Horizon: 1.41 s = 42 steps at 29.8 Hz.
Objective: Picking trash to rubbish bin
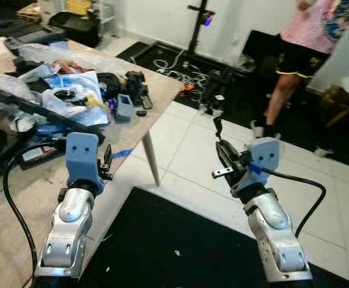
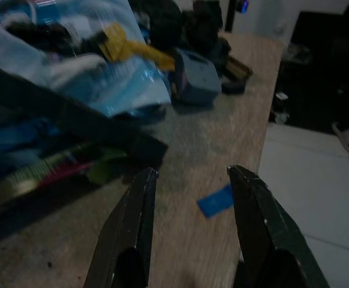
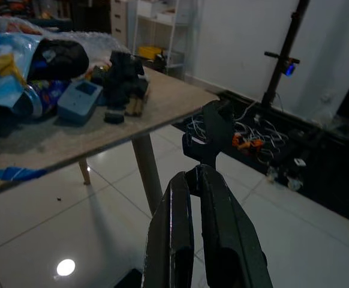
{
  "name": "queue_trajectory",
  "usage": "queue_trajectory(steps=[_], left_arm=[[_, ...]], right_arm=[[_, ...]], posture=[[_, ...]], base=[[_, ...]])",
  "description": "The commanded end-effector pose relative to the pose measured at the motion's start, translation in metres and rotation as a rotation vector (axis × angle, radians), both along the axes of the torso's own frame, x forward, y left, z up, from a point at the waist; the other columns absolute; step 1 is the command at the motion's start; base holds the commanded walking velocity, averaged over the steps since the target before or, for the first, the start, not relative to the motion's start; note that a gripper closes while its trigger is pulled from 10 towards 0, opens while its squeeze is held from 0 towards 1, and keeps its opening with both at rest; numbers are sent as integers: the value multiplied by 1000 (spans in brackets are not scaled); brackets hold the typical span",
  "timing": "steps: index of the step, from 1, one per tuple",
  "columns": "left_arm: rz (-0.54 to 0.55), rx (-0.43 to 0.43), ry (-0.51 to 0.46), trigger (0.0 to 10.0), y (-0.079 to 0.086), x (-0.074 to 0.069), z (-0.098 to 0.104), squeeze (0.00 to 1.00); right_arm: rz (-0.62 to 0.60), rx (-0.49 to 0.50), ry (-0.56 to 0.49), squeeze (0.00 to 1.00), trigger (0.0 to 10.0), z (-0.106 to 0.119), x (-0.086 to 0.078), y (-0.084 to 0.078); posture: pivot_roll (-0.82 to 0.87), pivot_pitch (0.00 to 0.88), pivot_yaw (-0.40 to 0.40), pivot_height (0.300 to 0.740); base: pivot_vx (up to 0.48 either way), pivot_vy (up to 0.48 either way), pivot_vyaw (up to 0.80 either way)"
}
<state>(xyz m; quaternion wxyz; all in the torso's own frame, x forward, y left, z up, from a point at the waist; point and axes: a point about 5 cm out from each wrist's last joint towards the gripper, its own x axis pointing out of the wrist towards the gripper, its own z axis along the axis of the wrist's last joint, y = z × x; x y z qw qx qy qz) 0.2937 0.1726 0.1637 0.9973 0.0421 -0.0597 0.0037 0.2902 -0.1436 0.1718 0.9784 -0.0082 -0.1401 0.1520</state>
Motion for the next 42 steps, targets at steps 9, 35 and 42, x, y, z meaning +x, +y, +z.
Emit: queue_trajectory(steps=[9, 35, 42], left_arm=[[2, -3, 19, 10000, -2, -2, -4, 0], [-6, 13, 19, 10000, 4, 0, -2, 0], [-8, 11, 17, 10000, 4, 1, -1, 0]], right_arm=[[-3, -12, 15, 0, 10000, -4, -1, -5], [-35, 15, 23, 0, 10000, -6, -2, -6], [-27, 15, 19, 0, 10000, -5, -1, -3]], posture=[[-20, 147, -86, 740], [-19, 152, -66, 740], [-27, 152, -68, 740]], base=[[0, 0, -538], [0, 0, -536], [0, 0, -534]])
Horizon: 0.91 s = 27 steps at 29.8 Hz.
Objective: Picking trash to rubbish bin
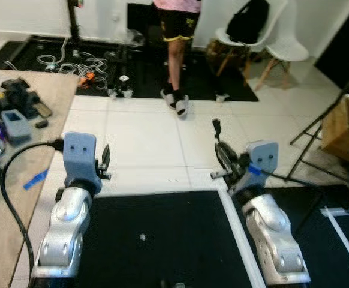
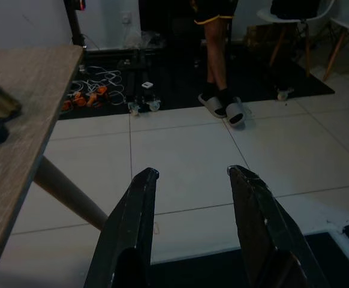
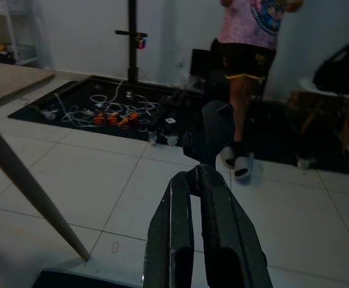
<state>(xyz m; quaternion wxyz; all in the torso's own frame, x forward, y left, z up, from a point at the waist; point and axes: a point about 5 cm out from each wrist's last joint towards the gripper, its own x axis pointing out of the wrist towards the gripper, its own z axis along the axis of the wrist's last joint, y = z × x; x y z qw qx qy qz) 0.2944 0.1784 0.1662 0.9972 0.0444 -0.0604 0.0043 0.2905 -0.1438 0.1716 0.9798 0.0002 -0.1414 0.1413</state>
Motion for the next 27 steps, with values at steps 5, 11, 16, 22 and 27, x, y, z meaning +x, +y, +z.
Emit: queue_trajectory(steps=[5, 11, 16, 22, 27], left_arm=[[-6, 4, 15, 10000, -2, -2, -4, 0], [-10, 2, 18, 10000, -2, -2, -5, 0], [-3, -2, 13, 10000, -2, 1, -4, 0], [-6, -6, 16, 10000, -5, -1, -6, 0], [-13, 6, 16, 10000, -2, 0, -4, 0]], right_arm=[[-5, -13, 26, 0, 10000, -6, -3, -7], [0, -13, 17, 0, 10000, -3, 1, -5], [2, -16, 17, 0, 10000, -3, 0, -6], [4, -19, 17, 0, 10000, -4, 2, -6], [1, -7, 20, 0, 10000, -6, 0, -3]], posture=[[-19, 146, -77, 740], [-31, 148, -77, 740], [-25, 142, -84, 740], [-26, 139, -86, 740], [2, 134, -62, 740]], base=[[0, 0, -527], [0, 0, -527], [0, 0, -531], [0, 0, -528], [0, 0, -527]])
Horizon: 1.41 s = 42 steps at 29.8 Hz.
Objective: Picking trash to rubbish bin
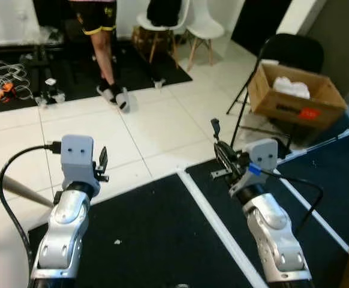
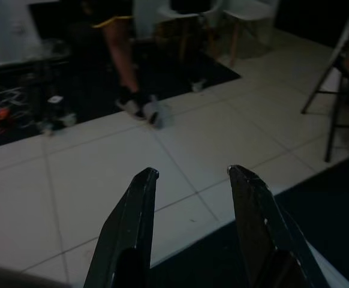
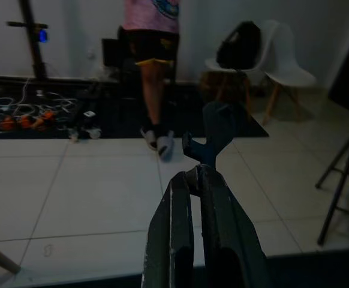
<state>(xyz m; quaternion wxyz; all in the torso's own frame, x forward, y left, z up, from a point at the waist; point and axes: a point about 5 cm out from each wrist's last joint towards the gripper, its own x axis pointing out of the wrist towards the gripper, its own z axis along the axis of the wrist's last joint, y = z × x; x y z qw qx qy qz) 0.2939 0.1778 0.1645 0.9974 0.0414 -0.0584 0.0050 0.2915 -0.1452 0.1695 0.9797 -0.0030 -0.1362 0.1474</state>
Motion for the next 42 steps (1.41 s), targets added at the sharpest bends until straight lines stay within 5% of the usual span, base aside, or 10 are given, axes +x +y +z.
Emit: queue_trajectory(steps=[1, 32, 42], left_arm=[[-15, 15, 11, 10000, -1, 1, -1, 0], [-111, 96, 43, 10000, 1, 6, 2, 0], [-114, 35, 51, 10000, -2, 6, -2, 0]], right_arm=[[-12, 6, 13, 0, 10000, -6, -1, -1], [-81, 68, 25, 0, 10000, -19, -15, 7], [-94, 67, 29, 0, 10000, -20, -17, 5]], posture=[[5, 133, -57, 740], [37, 137, 55, 740], [32, 143, 63, 740]], base=[[0, 0, -531], [0, 0, -530], [0, 0, -518]])
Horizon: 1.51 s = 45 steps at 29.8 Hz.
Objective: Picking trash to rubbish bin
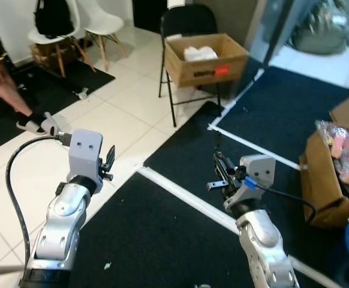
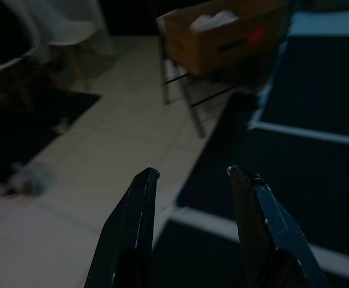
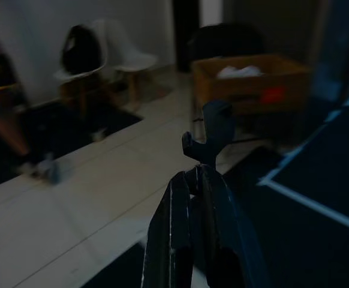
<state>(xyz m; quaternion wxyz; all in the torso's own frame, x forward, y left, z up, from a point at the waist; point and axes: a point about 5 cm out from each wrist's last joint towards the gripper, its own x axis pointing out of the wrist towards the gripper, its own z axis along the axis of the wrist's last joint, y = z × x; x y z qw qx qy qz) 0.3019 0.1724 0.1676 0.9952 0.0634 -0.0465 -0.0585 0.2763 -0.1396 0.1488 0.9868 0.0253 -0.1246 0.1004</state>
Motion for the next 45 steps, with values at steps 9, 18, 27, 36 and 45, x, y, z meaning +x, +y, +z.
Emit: queue_trajectory(steps=[9, 18, 27, 36, 45], left_arm=[[51, -63, 56, 10000, 2, -4, -11, 0], [58, -77, 37, 10000, 1, -5, -12, 0], [59, -61, 40, 10000, 0, -6, -13, 0], [57, -68, 42, 10000, -2, -7, -14, 0], [58, -75, 42, 10000, -3, -8, -15, 0]], right_arm=[[9, -11, 8, 0, 10000, 0, 0, -2], [19, -21, 16, 0, 10000, 1, 1, -1], [27, -30, 19, 0, 10000, 2, 1, -4], [34, -39, 21, 0, 10000, 3, 1, -4], [40, -45, 26, 0, 10000, 3, 0, -5]], posture=[[16, 148, 42, 740], [6, 150, 24, 740], [-4, 154, 13, 740], [-10, 156, 6, 740], [-13, 157, 3, 740]], base=[[0, 0, -142], [0, 0, 0], [161, 0, 0], [254, 0, 0], [270, 0, 0]])
